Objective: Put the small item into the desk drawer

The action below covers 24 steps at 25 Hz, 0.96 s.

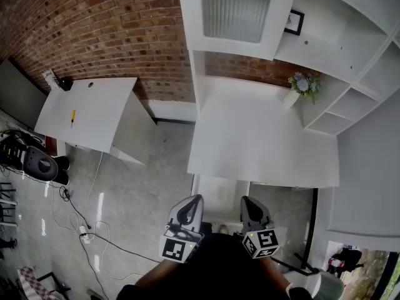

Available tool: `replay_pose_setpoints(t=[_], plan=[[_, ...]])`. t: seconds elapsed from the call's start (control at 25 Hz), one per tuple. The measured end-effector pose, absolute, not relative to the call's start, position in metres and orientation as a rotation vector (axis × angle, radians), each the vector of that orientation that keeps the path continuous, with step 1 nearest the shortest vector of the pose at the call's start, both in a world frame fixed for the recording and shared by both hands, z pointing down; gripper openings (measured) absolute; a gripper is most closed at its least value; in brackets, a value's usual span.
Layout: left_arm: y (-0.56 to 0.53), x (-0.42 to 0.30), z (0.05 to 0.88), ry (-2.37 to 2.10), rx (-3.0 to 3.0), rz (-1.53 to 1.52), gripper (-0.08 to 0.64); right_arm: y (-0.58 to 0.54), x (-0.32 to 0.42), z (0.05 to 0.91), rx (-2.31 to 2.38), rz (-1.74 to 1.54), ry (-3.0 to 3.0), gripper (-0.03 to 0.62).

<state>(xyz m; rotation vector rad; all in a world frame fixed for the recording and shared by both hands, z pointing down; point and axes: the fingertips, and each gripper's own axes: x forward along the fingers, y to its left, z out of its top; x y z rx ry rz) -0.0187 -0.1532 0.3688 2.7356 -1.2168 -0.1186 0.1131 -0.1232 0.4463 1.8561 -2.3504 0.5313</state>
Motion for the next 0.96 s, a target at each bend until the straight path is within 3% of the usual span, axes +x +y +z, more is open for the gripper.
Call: replay_pose_setpoints(t=[0.96], plan=[[-0.152,-0.019,0.365,-1.204,2.738,-0.112,0.023,-0.128,0.111,0.435,1.839,0.501,-2.359,0.014]])
